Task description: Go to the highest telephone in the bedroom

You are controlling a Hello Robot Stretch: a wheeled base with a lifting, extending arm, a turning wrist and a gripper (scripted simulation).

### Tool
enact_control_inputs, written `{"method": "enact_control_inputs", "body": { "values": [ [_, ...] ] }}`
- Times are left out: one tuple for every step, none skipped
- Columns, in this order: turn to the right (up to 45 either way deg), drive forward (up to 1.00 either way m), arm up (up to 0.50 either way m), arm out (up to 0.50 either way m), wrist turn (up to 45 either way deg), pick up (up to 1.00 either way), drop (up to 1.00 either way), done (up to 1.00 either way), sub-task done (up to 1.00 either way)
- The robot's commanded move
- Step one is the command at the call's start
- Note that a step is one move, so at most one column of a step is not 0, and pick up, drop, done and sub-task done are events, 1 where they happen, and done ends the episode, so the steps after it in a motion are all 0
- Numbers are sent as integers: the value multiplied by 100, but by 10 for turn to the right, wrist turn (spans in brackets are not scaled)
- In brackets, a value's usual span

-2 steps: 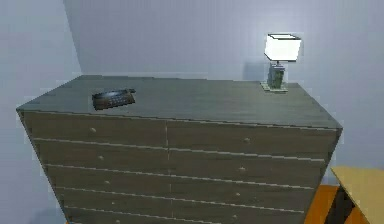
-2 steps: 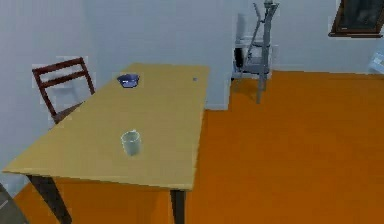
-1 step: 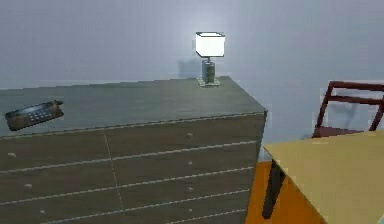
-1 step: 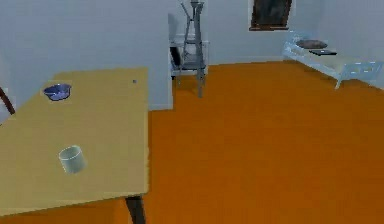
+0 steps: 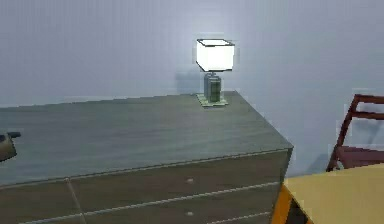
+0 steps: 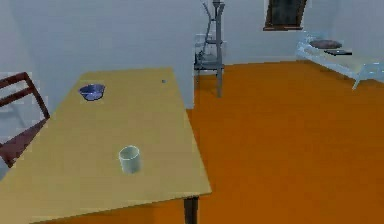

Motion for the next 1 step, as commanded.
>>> {"method": "enact_control_inputs", "body": {
  "values": [
    [-420,0,0,0,0,0,0,0,0]
  ]
}}
